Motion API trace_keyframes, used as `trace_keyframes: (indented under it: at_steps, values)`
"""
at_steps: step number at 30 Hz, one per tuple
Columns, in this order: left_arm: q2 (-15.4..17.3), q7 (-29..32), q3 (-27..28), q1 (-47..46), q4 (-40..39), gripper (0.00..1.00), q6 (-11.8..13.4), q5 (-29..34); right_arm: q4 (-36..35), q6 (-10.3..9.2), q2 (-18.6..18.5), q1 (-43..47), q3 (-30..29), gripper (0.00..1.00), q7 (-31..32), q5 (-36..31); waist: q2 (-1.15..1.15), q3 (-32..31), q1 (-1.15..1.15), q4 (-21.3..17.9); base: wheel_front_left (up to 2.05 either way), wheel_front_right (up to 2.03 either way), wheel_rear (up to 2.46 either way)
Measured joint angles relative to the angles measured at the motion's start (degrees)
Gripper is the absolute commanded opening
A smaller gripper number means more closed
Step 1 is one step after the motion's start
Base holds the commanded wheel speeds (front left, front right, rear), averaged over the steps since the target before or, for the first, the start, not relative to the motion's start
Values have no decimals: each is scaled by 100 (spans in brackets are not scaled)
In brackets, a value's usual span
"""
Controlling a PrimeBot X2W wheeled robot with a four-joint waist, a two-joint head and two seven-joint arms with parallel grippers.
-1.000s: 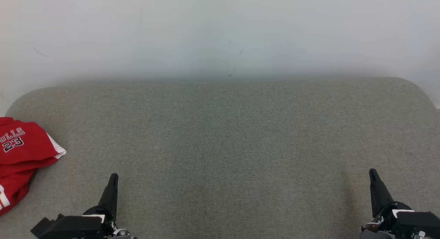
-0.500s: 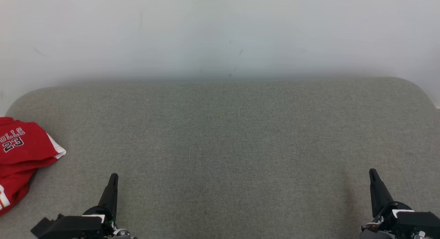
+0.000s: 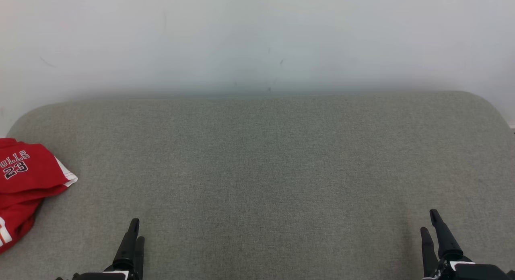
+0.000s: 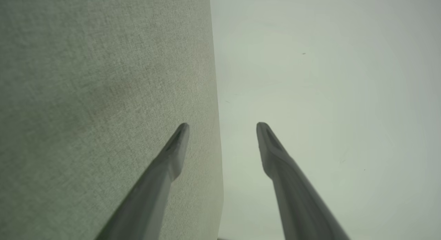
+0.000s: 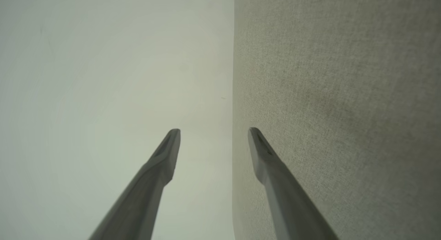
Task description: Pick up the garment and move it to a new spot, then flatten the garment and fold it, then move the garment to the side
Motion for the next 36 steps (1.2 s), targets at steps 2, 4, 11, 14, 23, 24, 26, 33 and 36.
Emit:
trace_keyframes:
  at_steps: [2, 4, 11, 14, 23, 24, 26, 33, 36]
  values:
    - [0, -52, -3, 3, -18, 100, 0, 45, -23, 0, 1, -1, 57, 100, -52, -22, 0, -9, 0, -2, 0, 0, 0]
    - [0, -116, -7, 30, -41, 100, 0, 101, -36, 0, 3, -1, 100, 100, -108, -68, 0, -17, 0, -4, 0, 0, 0]
    - [0, -299, -8, 114, -131, 100, 0, 554, -52, 0, 2, -1, 221, 100, -307, -471, 0, -41, 0, -3, 0, 0, 0]
    - [1, -368, -19, 125, -172, 100, 22, 859, -40, 0, 1, -1, 258, 100, -386, -734, 0, -50, 0, 0, 0, 0, 0]
    - [2, -575, -108, 222, -367, 100, 131, 1761, 22, 0, 0, -6, 393, 100, -603, -1640, 0, -79, 0, 5, 0, 0, 0]
    - [3, -622, -136, 229, -411, 100, 141, 1947, 48, 0, -3, -8, 425, 100, -653, -1863, 0, -85, 0, 7, 0, 0, 0]
    - [4, -654, -154, 248, -456, 100, 178, 2171, 80, 0, -4, -10, 476, 100, -688, -2121, 0, -91, 0, 9, 0, 0, 0]
    - [7, -804, -286, 336, -563, 100, 180, 2947, 170, 0, -5, -36, 553, 100, -838, -2960, 0, -118, 0, 17, 0, 0, 0]
    - [7, -879, -344, 346, -620, 100, 231, 3375, 238, 0, -7, -65, 579, 100, -912, -3412, 0, -139, 1, 24, 0, 0, 0]
